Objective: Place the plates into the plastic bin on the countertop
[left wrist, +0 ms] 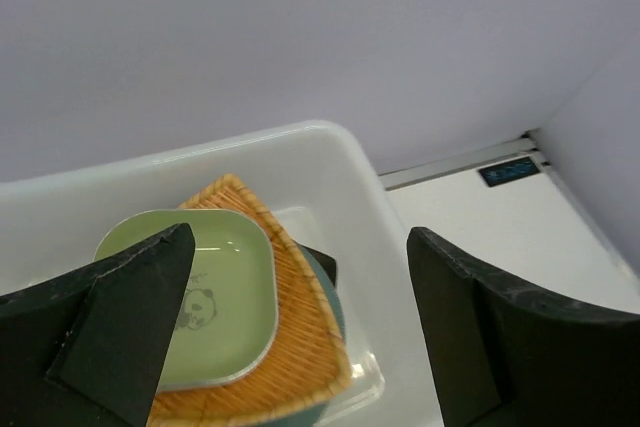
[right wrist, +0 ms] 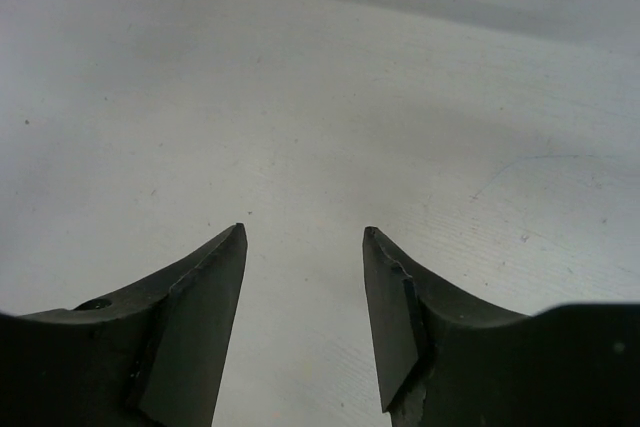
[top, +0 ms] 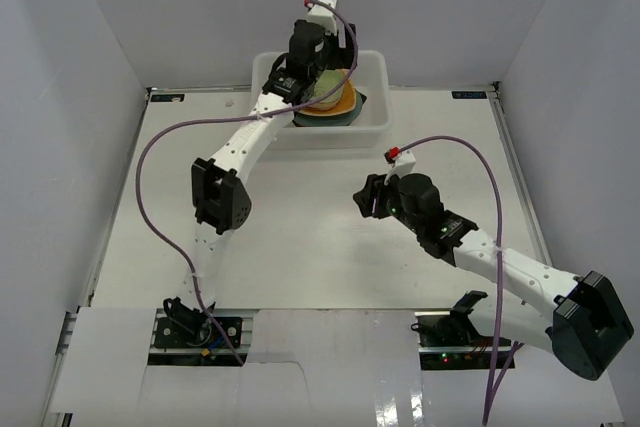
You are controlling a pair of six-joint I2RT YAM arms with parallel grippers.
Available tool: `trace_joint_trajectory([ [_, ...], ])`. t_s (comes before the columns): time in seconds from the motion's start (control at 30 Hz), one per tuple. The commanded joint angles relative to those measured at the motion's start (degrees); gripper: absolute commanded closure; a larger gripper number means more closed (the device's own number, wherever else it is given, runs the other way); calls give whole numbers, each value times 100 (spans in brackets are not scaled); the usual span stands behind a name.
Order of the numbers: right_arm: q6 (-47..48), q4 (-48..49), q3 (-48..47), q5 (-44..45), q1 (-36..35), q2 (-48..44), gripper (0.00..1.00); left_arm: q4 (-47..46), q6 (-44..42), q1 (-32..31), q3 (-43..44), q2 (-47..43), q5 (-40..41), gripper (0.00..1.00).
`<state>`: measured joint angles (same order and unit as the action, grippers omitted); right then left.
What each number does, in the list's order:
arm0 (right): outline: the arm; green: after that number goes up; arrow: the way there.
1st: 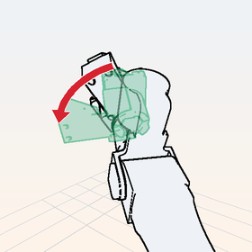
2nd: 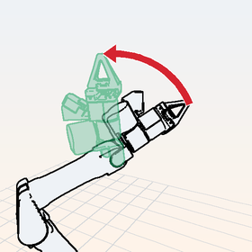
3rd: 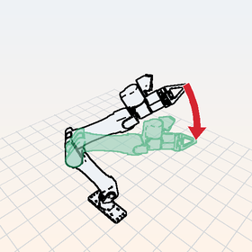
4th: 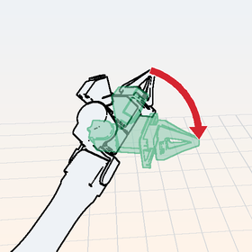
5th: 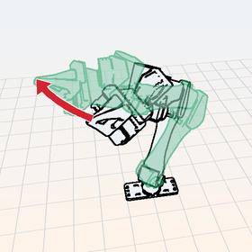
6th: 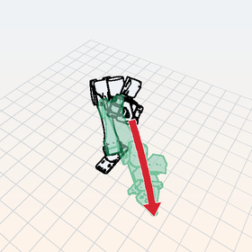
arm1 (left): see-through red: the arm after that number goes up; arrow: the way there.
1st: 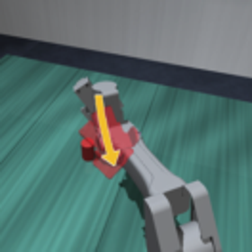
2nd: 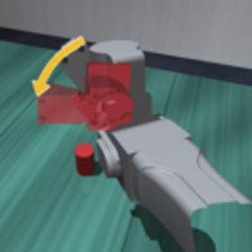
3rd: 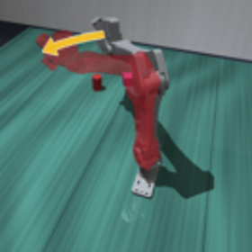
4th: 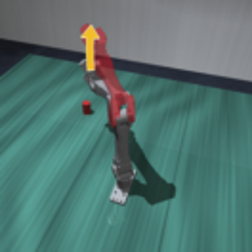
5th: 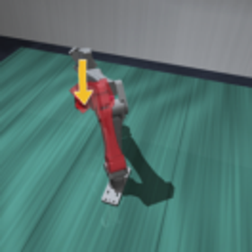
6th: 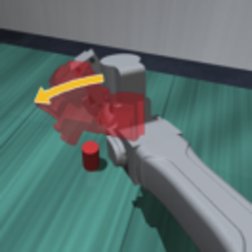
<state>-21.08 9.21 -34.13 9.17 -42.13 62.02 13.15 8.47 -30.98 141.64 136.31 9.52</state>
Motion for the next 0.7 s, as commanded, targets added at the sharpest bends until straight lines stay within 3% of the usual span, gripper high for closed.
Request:
trace_joint_trajectory([
  [0.0,227,11,-453,295,-32,-278,43,-68,260,-101,-425,-1632,-502,2],
  [0.07,323,-103,-612,340,-32,-357,38,56,514,-101,-1369,-2420,-732,2],
  [0.1,350,-191,-743,444,-41,-470,29,126,689,-101,-2151,-2991,-793,2],
  [0.13,385,-209,-788,480,-41,-550,24,162,691,-101,-2158,-2996,-820,2],
  [0.2,429,-288,-876,786,-50,-857,10,179,928,-101,-3481,-3951,-873,2],
  [0.4,753,-719,-1184,2367,-50,-1692,10,249,1122,-110,-6477,-6637,-706,2],
  [0.53,1210,-825,-982,3239,-41,-2395,10,390,1034,-110,-7516,-8150,-601,2],
  [0.67,1335,-816,-159,3697,-32,-3141,10,846,1113,-110,-8239,-9270,-197,2],
])
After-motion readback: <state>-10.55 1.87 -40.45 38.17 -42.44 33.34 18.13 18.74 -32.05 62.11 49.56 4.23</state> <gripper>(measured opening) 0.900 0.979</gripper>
